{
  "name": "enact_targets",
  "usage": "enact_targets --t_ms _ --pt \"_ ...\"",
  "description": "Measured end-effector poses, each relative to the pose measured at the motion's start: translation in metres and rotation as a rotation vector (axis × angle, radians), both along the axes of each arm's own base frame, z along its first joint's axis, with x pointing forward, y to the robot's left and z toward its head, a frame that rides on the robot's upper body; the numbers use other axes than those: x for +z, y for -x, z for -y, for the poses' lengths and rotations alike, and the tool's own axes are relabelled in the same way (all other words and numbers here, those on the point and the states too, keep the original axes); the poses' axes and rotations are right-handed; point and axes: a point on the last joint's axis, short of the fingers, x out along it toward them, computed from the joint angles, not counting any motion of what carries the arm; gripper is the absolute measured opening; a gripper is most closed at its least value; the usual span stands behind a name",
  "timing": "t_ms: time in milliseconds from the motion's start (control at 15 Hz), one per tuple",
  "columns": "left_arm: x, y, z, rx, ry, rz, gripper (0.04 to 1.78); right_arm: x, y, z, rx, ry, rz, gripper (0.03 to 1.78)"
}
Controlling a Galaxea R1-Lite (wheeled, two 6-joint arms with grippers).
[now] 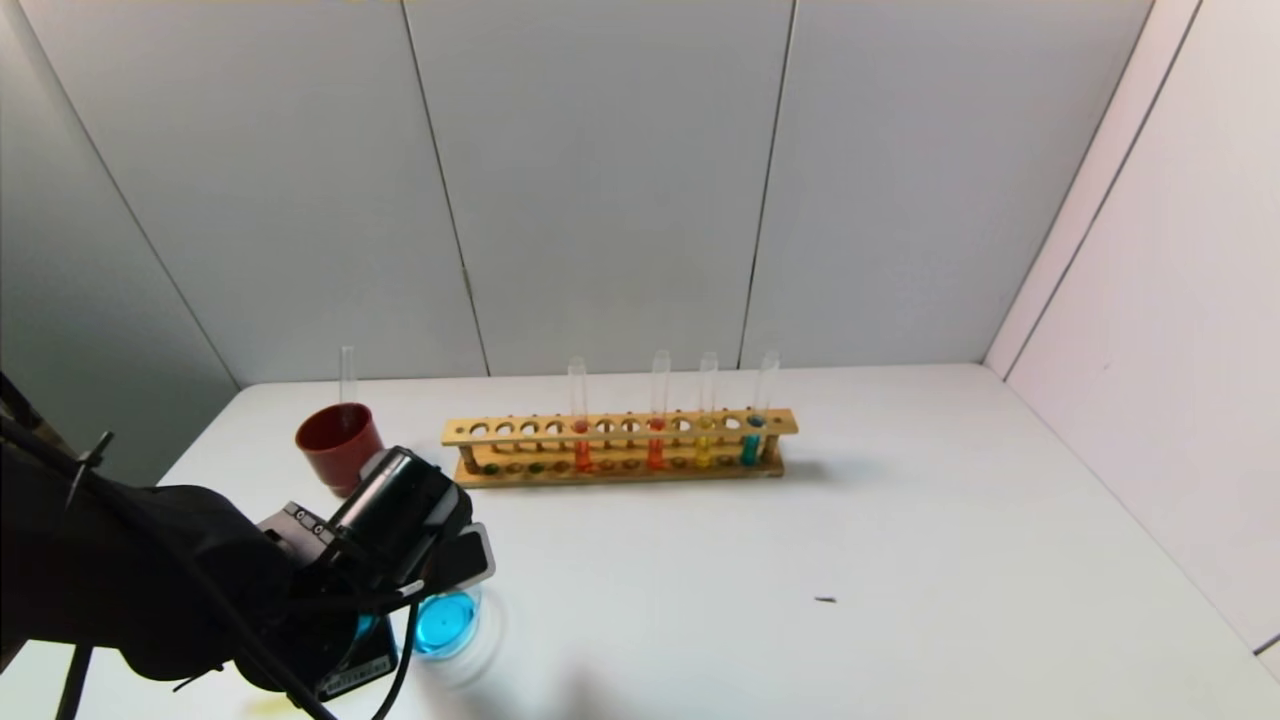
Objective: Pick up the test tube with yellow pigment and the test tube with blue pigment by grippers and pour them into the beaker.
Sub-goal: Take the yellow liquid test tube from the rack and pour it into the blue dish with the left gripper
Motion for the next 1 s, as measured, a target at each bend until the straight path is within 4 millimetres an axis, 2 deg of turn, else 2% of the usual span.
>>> enact_targets --t_ms 467,1000 --pt "-0.019 -0.010 0.007 -0.019 -0.096 -0.091 0.30 0.000 0.000 0.000 0.000 0.000 0.000 1.70" --pt "0.001 -0.009 0.020 -0.057 -0.193 -0.165 0.30 0.000 0.000 0.000 0.000 0.000 0.000 1.70"
